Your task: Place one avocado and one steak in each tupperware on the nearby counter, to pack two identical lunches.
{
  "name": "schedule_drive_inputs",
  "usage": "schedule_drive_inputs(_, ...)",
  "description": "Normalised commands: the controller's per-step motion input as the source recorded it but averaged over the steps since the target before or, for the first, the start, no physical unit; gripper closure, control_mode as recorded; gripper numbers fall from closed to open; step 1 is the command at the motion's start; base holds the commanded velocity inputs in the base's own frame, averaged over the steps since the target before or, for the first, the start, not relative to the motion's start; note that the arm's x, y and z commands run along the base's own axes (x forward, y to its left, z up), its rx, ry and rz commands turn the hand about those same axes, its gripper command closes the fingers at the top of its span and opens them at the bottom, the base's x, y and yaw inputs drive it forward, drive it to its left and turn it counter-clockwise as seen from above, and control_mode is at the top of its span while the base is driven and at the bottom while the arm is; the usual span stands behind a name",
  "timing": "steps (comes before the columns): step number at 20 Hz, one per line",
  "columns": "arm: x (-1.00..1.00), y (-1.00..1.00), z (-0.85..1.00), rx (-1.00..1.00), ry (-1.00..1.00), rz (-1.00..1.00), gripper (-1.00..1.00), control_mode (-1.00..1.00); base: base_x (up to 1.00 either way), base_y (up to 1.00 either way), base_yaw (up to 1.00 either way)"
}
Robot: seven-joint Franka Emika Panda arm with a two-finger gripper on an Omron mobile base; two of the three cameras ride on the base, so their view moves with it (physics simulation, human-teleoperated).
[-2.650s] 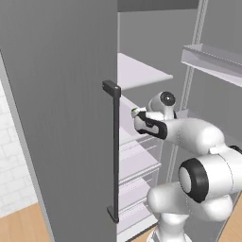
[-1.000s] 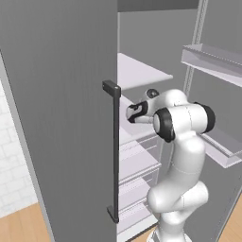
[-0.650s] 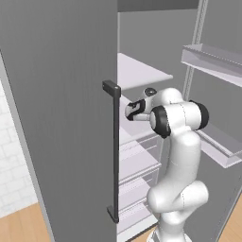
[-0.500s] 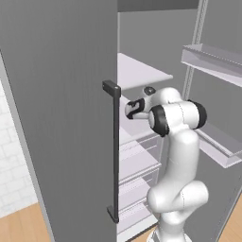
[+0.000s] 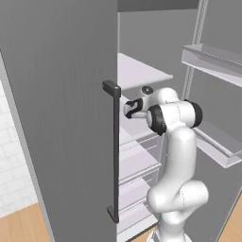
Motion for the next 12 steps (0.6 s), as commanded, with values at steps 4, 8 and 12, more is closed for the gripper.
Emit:
schedule_drive_inputs(4,-0.01,0.0,-0.35,0.0,0.06,0.0,1.0,-1.0,0.0,0.0,0.0)
schedule_drive_inputs(8,-0.05,0.0,-0.2,0.0,0.0,0.0,1.0,-1.0,0.0,0.0,0.0)
schedule_drive_inputs(12,-0.4,-0.02,-0.23,0.03,-0.13,0.0,1.0,-1.0,0.0,0.0,0.0)
